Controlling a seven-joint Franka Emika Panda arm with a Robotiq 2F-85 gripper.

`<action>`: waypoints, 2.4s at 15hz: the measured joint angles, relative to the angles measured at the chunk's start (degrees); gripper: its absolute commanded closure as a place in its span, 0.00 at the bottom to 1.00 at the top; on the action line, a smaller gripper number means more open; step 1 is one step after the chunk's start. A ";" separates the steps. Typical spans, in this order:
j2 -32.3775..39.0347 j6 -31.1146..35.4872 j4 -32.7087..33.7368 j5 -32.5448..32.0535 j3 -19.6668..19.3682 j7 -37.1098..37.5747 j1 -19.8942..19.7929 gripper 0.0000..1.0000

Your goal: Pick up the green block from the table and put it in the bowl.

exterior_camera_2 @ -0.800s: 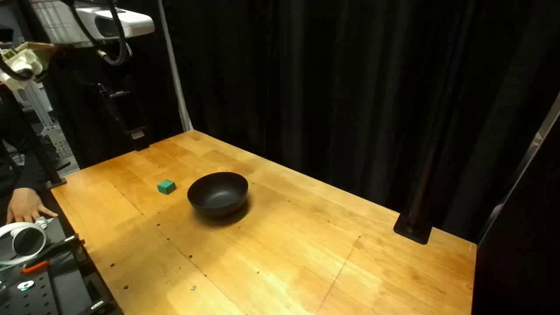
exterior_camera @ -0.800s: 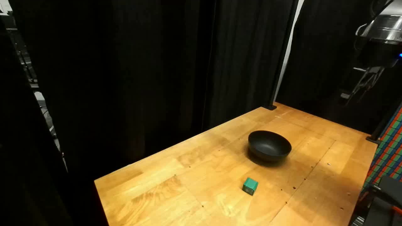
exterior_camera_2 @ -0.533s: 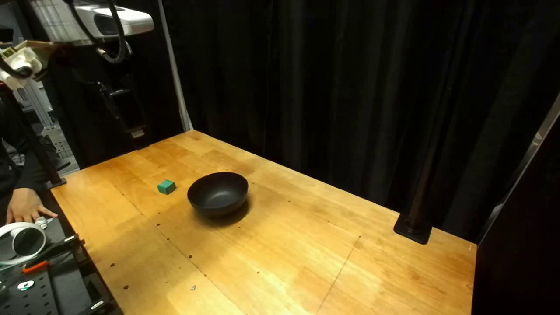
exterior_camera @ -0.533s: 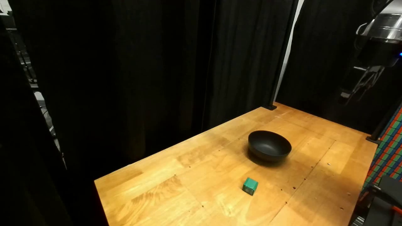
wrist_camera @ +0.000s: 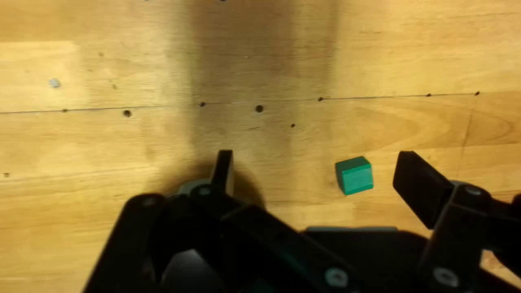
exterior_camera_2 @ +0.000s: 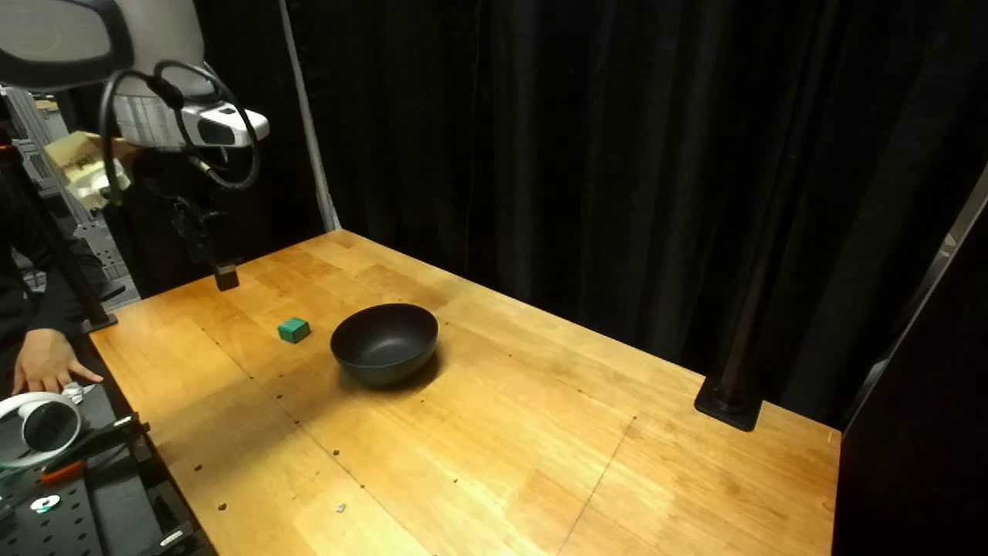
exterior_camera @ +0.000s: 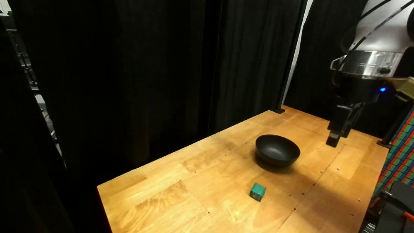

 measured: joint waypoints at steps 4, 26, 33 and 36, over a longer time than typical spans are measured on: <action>10.94 12.47 0.95 5.66 3.83 0.03 5.26 0.00; 51.78 37.03 22.79 -14.69 -6.82 10.49 19.35 0.49; 50.09 31.74 22.99 -18.53 -11.78 15.96 23.79 0.81; 48.62 28.12 22.76 -21.50 -13.53 18.91 23.84 0.81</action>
